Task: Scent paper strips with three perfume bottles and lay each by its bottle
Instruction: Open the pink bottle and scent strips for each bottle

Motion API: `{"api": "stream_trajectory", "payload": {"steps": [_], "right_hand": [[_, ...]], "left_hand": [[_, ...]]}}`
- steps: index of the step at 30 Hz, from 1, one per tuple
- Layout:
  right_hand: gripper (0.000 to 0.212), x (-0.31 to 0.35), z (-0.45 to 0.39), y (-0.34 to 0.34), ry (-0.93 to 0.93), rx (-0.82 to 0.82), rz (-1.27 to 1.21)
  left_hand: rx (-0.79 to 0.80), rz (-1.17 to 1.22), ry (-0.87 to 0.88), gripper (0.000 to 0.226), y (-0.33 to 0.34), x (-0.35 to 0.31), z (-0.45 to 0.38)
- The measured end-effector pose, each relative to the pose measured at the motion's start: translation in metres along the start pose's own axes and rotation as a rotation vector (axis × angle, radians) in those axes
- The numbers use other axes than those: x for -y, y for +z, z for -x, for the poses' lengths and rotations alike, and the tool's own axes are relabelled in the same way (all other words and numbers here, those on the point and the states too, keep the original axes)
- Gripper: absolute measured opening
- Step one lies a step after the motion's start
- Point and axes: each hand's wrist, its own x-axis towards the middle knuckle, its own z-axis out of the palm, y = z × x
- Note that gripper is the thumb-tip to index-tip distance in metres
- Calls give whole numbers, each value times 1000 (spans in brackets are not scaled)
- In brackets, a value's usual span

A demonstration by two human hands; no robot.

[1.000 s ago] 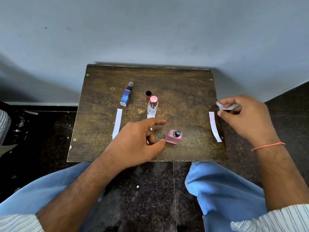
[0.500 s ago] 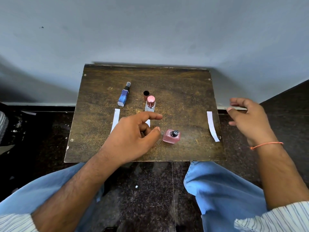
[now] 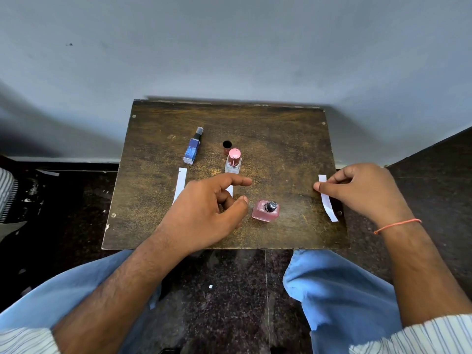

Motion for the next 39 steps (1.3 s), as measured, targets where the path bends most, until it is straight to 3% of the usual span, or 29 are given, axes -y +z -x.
{"api": "stream_trajectory", "payload": {"steps": [4,10,17,23,30,35,39], "right_hand": [[21,2,1,0,10,42,-9],[39,5,7,-12,77,140,86],[21,11,6,-8,64,206,93],[38,11,14,-17,60,206,176],[19,16,10,-13,6,317,216],[14,15,16,-14,-102,217,-124],[12,36,29,-11,-219,260,-474]], "left_hand": [[-4,-17,3,32,-1,1,0],[3,-11,-11,32,-2,2,1],[1,-11,-5,31,-2,3,0],[-2,1,-4,30,-2,4,0],[1,-2,-4,30,-2,3,-1],[-21,-12,15,28,-1,4,-1],[-52,69,13,20,0,4,-2]]}}
